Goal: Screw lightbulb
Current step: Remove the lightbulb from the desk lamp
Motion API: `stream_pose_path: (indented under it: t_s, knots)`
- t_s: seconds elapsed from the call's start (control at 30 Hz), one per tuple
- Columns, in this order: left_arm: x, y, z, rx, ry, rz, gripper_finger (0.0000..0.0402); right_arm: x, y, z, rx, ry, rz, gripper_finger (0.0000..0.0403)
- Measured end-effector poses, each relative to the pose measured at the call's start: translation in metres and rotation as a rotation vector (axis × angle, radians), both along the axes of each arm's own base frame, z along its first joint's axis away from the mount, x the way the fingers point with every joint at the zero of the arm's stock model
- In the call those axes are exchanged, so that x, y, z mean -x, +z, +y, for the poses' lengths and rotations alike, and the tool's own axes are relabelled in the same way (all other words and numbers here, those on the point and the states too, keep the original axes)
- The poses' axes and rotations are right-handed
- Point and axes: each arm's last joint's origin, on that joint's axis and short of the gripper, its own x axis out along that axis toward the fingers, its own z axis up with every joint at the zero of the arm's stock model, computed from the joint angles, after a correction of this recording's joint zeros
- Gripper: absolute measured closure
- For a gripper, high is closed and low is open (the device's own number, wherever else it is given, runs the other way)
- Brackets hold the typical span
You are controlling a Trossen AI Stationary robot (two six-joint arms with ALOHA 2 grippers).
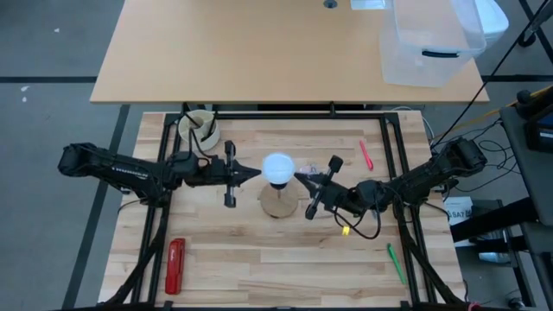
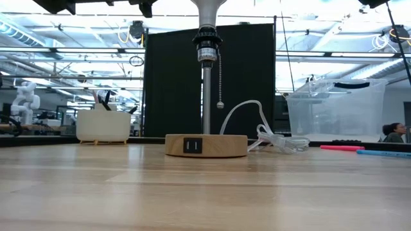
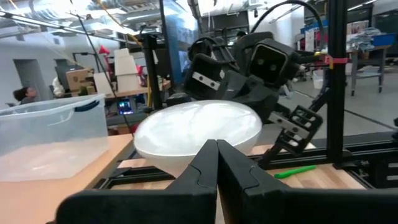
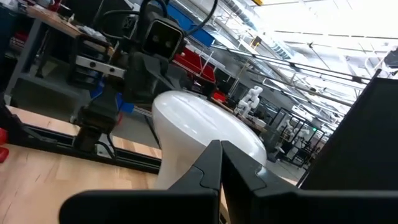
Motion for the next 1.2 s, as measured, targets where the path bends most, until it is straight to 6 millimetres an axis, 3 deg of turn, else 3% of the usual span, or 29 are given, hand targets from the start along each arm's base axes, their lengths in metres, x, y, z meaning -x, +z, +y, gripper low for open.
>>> stream_pose_path:
  t_s: [0.47,0.6,0.9,1.2]
  knots:
    - [0.002,-0.001,-0.019,-0.040,-0.115,0.003,0.0401,-0.002,-0.004,-0.007,0.007,-0.073,0.041,0.0403]
    - [0.004,0.001,-0.023,-0.087,-0.027,0.002,0.0402,0.000,-0.005,-0.002,0.007,-0.057,0.044,0.0403]
    - [0.004,0.004,-0.003,-0.046,0.163,-0.013,0.0402,0.004,-0.006,0.015,0.018,0.045,0.053,0.0403]
    - [0.002,0.002,0.014,0.014,0.127,-0.013,0.0401,0.003,-0.002,0.014,0.026,0.107,0.022,0.0403]
